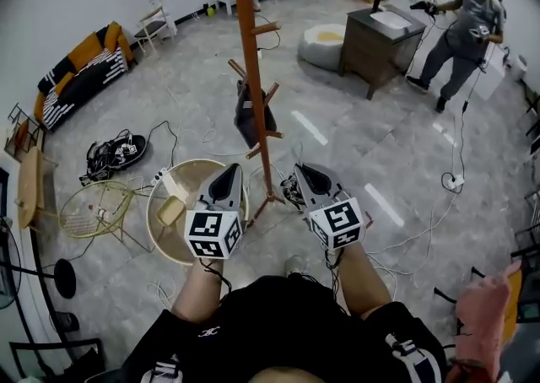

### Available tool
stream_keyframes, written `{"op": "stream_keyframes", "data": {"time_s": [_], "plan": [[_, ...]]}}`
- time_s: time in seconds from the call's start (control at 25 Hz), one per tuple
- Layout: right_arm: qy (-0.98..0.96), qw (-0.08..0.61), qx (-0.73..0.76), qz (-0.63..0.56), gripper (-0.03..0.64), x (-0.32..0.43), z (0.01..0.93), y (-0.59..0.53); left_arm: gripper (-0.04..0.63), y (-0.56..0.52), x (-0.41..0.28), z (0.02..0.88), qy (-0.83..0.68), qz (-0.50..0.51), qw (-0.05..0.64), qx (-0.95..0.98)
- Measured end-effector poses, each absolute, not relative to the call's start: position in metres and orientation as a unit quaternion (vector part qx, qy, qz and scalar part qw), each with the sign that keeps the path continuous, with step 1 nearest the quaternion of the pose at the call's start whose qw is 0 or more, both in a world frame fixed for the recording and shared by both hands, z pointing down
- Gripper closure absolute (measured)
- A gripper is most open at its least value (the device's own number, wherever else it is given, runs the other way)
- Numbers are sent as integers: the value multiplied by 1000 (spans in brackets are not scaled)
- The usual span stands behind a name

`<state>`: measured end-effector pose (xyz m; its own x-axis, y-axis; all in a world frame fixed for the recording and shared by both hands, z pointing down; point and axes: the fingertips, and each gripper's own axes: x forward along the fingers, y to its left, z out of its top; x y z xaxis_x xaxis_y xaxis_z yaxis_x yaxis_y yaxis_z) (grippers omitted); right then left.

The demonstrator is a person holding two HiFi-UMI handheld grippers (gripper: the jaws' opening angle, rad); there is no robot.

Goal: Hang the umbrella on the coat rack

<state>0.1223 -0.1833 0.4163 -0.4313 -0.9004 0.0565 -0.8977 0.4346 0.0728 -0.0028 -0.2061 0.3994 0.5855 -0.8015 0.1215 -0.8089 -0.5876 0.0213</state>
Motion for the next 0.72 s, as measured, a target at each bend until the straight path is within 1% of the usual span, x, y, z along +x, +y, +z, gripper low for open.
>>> {"op": "stream_keyframes", "data": {"time_s": [0.12, 0.28, 0.72], "plan": [[-862, 56, 504, -18, 601, 136, 431, -214, 578, -231, 15, 407, -469, 61, 43, 880], [-869, 70, 489, -5, 601, 146, 457, -255, 578, -255, 22, 422, -484, 82, 54, 870], [-855, 118, 503, 47, 601, 127, 542, -340, 578, -330, -22, 433, -509, 86, 48, 855]]}}
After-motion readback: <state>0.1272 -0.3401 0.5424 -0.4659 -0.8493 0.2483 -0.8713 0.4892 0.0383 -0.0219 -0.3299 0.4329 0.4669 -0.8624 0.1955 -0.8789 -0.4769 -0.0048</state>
